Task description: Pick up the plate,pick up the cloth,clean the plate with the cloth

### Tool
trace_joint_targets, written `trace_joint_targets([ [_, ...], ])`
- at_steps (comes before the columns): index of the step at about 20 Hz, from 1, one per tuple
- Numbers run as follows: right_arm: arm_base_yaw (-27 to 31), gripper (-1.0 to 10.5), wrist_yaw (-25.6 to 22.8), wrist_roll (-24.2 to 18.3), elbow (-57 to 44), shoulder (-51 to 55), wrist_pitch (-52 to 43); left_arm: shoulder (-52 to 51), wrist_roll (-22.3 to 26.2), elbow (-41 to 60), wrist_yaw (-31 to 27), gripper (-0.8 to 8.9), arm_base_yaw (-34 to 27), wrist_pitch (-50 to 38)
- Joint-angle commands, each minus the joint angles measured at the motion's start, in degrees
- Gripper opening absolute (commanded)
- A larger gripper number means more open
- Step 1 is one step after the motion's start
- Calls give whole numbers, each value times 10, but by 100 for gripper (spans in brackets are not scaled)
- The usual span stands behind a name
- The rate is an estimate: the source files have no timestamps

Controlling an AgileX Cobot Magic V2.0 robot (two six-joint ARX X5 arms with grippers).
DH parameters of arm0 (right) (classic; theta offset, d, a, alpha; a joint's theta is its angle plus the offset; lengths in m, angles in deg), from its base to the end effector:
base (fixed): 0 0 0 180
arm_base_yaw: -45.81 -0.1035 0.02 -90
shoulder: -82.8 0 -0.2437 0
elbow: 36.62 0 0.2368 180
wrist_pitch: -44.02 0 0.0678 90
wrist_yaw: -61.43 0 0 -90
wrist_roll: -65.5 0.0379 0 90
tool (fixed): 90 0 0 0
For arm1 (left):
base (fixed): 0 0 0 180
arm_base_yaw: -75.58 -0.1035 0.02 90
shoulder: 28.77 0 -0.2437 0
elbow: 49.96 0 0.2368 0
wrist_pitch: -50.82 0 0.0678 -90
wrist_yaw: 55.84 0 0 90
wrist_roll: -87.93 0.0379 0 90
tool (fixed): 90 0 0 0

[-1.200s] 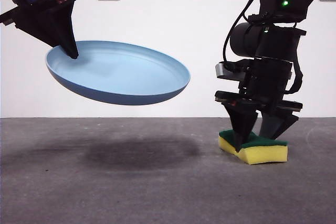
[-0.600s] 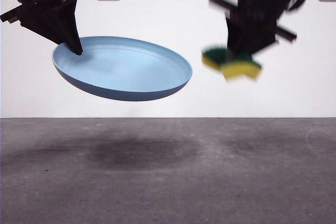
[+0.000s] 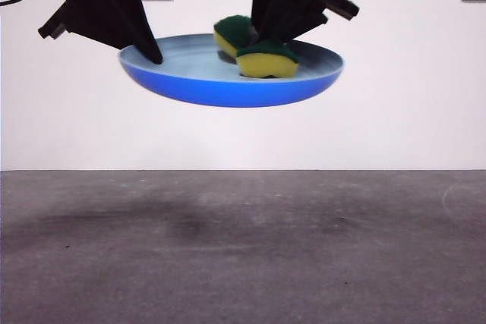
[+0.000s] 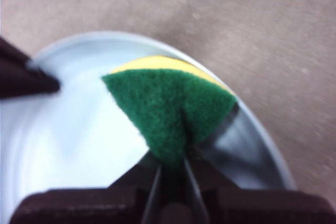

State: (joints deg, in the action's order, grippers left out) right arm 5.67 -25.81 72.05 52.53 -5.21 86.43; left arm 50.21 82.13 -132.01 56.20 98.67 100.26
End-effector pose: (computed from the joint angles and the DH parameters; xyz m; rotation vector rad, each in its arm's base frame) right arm 0.2493 0.2127 0.2821 -0.1314 0.7364 0.6732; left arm 0.2528 -0.1232 0.2809 -0.0829 0.8664 -0.7006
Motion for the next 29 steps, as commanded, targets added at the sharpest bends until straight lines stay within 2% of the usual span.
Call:
trace_joint_targets([
  [1,-9,-12,31,16,-1,-20,-17,1,-7,5,37,-8,9,-22],
  [3,-24,-12,64,16,-1,-28,-16,1,-12,5,35,-8,8,-37],
  [5,-43,-12,78,20,-1,-29,1,1,-38,5,15,-8,2,-62],
  [9,-79,-12,59,9,-1,-29,90,1,-65,5,-10,-8,-14,-105],
  [11,-83,-12,-28,6,-1,-29,149,1,-64,5,-9,-8,-21,-95],
  [13,-82,-12,-159,0,-1,-29,189,1,-54,5,-8,-8,-26,-64],
  [15,-69,-12,-291,0,-1,-25,188,1,-29,5,-7,-8,-26,-21],
  [17,-54,-12,-334,0,-1,-25,153,1,-16,5,2,-8,-25,7],
  [19,-40,-12,-322,0,-1,-25,108,1,-7,5,32,-8,-24,27],
  [21,-26,-12,-275,0,-1,-25,55,1,0,5,66,-8,-24,36],
  [26,-12,-12,-91,3,-1,-25,-38,1,-1,5,82,-8,-24,16],
  [29,-16,-12,24,18,-1,-25,-43,1,-21,5,80,-8,-24,-27],
])
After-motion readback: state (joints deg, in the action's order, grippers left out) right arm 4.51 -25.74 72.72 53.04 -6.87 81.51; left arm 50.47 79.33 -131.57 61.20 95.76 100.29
